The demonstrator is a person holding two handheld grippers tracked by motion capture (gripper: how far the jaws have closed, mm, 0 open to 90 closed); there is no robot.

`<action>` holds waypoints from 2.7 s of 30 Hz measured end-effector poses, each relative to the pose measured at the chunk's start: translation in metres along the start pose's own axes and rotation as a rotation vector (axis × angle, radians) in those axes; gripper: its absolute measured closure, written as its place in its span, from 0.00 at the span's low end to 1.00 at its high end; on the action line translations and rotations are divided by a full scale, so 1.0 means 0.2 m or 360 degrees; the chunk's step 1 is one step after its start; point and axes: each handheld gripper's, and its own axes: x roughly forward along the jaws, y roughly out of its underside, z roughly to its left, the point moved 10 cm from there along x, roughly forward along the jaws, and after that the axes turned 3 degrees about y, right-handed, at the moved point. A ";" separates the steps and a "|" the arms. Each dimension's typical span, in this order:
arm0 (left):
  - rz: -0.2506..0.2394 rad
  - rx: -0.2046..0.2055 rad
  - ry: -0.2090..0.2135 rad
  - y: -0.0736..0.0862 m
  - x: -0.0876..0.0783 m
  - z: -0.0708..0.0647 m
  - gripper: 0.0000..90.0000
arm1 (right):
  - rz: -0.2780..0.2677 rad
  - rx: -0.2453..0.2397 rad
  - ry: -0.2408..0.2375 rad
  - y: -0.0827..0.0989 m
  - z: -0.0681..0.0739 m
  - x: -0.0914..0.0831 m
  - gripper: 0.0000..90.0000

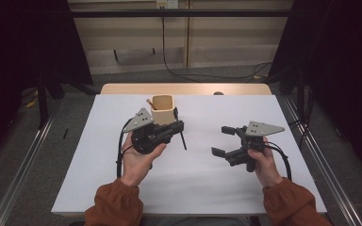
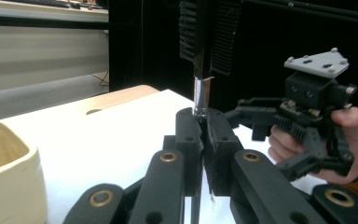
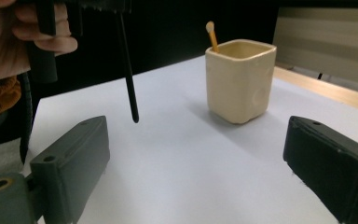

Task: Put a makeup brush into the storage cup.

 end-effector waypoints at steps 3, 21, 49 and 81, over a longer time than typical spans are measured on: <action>0.0001 -0.0018 -0.0008 0.00 -0.02 0.02 0.95 | 0.0011 0.0001 0.0034 0.01 -0.01 -0.02 0.07; 0.0025 -0.0012 -0.0079 -0.06 -0.10 0.14 0.95 | 0.0023 0.0014 0.0233 0.10 -0.04 -0.25 0.06; -0.0019 -0.0048 -0.0171 -0.19 -0.14 0.34 0.95 | 0.0006 0.0068 0.0512 0.26 -0.07 -0.47 0.00; -0.0038 0.0000 -0.0334 -0.36 -0.04 0.59 0.95 | -0.0049 0.0162 0.0532 0.26 -0.08 -0.47 0.00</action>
